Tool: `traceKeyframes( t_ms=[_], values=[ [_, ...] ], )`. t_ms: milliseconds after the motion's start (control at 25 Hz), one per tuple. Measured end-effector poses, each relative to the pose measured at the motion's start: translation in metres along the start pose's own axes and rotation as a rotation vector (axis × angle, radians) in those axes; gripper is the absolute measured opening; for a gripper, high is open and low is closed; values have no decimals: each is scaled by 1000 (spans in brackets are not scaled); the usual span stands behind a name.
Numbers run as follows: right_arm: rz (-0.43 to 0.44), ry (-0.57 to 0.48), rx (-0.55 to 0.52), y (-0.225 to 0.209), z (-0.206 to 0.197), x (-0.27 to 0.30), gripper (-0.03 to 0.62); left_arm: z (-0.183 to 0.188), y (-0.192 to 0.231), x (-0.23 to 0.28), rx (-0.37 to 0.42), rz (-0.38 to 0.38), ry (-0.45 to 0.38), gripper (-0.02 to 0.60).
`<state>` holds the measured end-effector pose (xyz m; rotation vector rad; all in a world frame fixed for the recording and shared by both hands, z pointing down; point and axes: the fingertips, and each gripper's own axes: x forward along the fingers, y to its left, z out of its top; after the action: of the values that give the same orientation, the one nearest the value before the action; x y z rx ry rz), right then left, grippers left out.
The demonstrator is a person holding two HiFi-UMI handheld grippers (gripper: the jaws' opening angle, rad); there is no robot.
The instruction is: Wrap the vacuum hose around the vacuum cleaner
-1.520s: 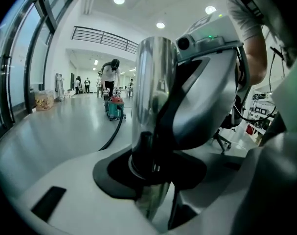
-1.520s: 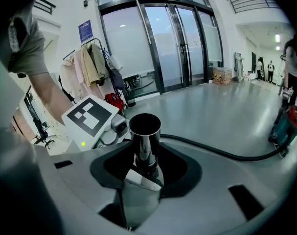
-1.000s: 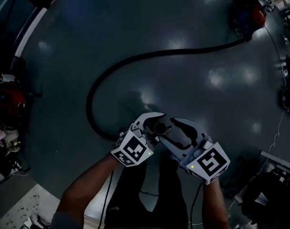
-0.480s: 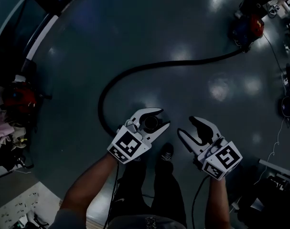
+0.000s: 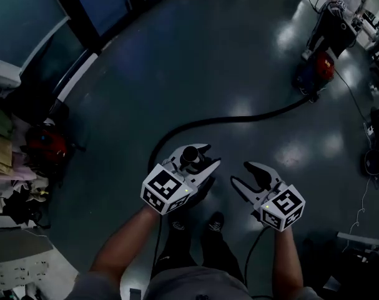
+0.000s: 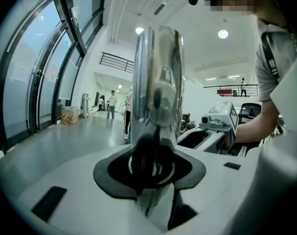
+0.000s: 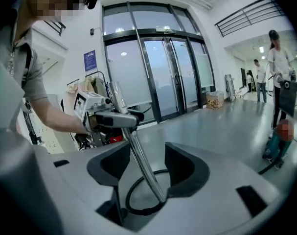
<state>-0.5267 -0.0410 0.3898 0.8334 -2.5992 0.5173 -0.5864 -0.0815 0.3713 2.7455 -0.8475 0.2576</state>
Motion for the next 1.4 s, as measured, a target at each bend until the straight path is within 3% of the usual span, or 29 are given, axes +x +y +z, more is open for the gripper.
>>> traceKeyframes(
  t_ms=[360, 520, 760, 920, 1200, 1320, 1400],
  values=[
    [69, 49, -121, 22, 32, -29, 206, 127, -18, -31, 15, 62, -97, 173],
    [99, 44, -158, 29, 49, -18, 206, 176, -22, -54, 35, 83, -143, 173],
    [146, 33, -240, 54, 70, 15, 267, 244, -42, -90, 39, 72, -236, 173],
    [182, 27, -237, 56, 69, 30, 284, 285, -56, -106, 43, 83, -283, 173],
    [186, 1, -199, 53, 64, 54, 284, 316, -69, -139, -2, 79, -360, 173],
    [203, 17, -293, 61, 56, 54, 278, 309, -72, -149, -18, 98, -367, 173],
    [197, 35, -413, 72, 52, 52, 156, 303, -67, -157, -34, 109, -376, 173]
  ],
)
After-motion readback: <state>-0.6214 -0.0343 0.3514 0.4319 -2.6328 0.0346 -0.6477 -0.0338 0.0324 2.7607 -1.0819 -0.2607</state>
